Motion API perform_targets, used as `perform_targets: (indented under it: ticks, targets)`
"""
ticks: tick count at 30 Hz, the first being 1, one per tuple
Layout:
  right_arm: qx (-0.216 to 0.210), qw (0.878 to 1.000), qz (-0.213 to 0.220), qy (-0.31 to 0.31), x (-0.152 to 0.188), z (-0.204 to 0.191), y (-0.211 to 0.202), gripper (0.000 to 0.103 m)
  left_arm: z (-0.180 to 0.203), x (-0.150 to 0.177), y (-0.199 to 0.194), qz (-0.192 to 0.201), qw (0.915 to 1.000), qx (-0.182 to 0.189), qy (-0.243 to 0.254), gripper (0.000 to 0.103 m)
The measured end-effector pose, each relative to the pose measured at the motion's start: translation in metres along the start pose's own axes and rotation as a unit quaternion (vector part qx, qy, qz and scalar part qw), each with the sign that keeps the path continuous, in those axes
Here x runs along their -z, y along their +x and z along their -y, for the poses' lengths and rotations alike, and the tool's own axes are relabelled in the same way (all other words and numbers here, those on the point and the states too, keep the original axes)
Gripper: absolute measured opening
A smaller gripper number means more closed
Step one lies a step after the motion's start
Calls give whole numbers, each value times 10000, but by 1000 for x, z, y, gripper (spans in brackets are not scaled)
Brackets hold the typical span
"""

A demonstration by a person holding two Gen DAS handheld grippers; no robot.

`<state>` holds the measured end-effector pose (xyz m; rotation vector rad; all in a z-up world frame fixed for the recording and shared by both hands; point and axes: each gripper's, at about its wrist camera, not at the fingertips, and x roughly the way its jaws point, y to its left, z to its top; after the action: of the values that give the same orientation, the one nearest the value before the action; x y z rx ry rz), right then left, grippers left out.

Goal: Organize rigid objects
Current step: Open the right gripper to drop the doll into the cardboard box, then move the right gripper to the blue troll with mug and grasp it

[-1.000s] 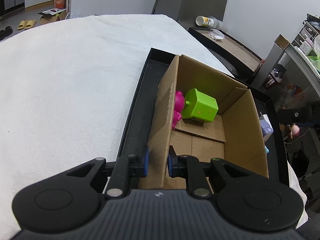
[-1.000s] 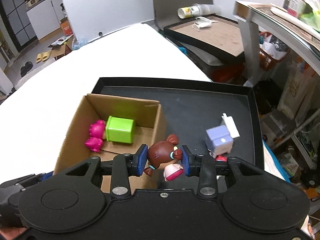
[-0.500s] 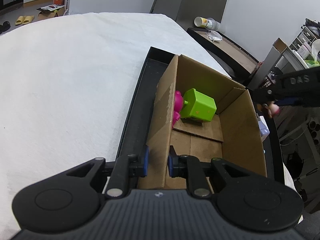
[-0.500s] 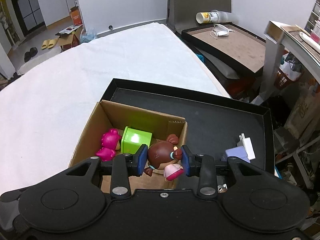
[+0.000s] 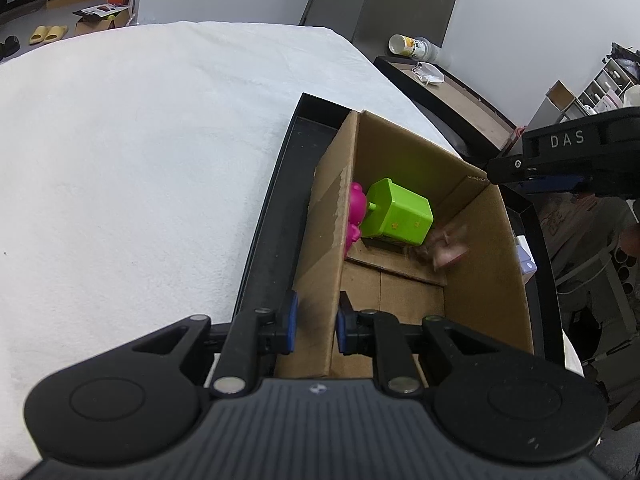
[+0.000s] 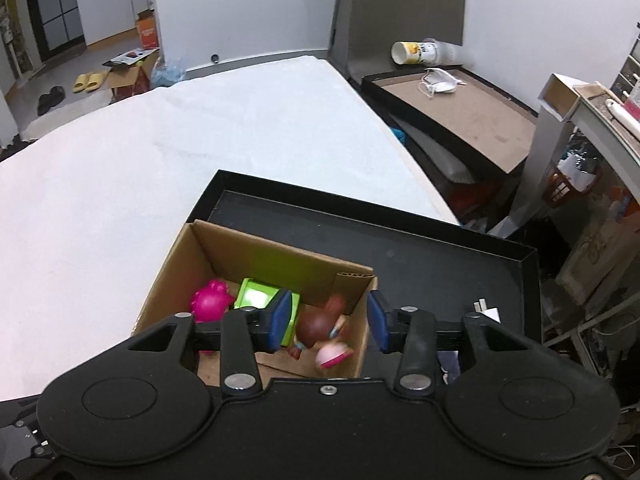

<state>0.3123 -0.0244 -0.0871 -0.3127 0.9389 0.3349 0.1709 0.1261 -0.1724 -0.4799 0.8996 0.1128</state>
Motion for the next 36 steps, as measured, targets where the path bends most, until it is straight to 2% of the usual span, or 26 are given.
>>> perform_targets:
  ticks: [6,19,25,36]
  targets:
    - [4,10000,10,46,5,6,-7,46,0,0,-2,-16,10000,5,-41,20]
    - [230,9993,102,265,34,47,-32,72,3,0,-3,11,10000,-74,32,20]
    - [399,9977,74,536,49,73,-39,75,6,1,-3,28,9999,-140,71,20]
    - [362,9958,69,843,72,109,-48,75,10,1,-2,40,9996,-263,90,20]
